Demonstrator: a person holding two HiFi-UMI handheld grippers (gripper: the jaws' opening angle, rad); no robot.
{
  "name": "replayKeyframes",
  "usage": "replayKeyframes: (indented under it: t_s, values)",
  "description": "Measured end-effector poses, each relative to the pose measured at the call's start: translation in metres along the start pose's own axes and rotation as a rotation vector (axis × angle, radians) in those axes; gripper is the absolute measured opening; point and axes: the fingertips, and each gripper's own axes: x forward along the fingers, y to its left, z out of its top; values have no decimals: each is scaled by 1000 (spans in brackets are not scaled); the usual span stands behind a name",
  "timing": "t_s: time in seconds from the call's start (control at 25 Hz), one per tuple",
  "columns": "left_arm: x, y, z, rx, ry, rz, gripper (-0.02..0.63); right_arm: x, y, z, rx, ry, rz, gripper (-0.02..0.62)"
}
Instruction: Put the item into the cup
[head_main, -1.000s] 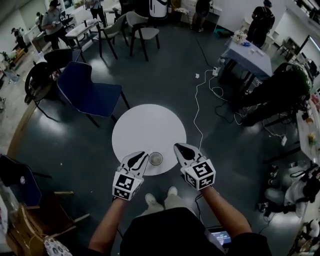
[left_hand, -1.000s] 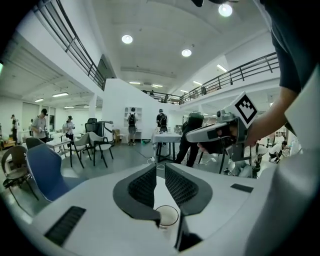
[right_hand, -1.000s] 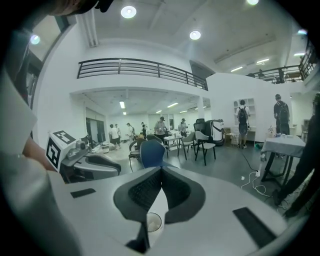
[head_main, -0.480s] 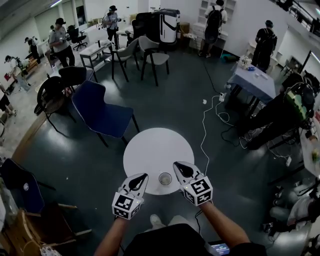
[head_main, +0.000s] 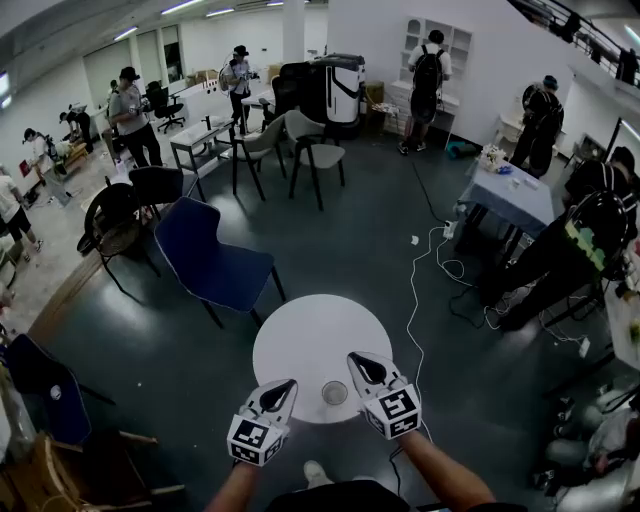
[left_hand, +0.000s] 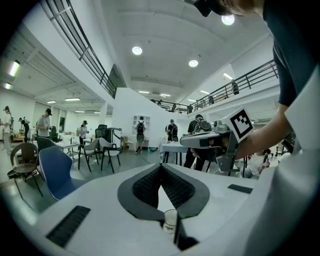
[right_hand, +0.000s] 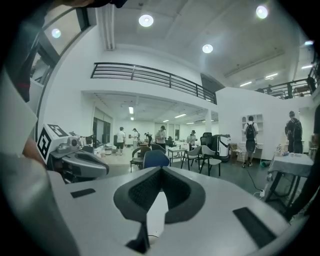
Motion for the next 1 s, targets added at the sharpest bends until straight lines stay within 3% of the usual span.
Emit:
replayKeyframes:
  t_s: [0.48, 1.0]
  values:
    - [-1, -43, 16, 13, -12, 51, 15, -43, -22, 11, 27, -41, 11, 17]
    - [-26, -109, 30, -18, -57, 94, 15, -127, -30, 17, 35, -83, 9, 17]
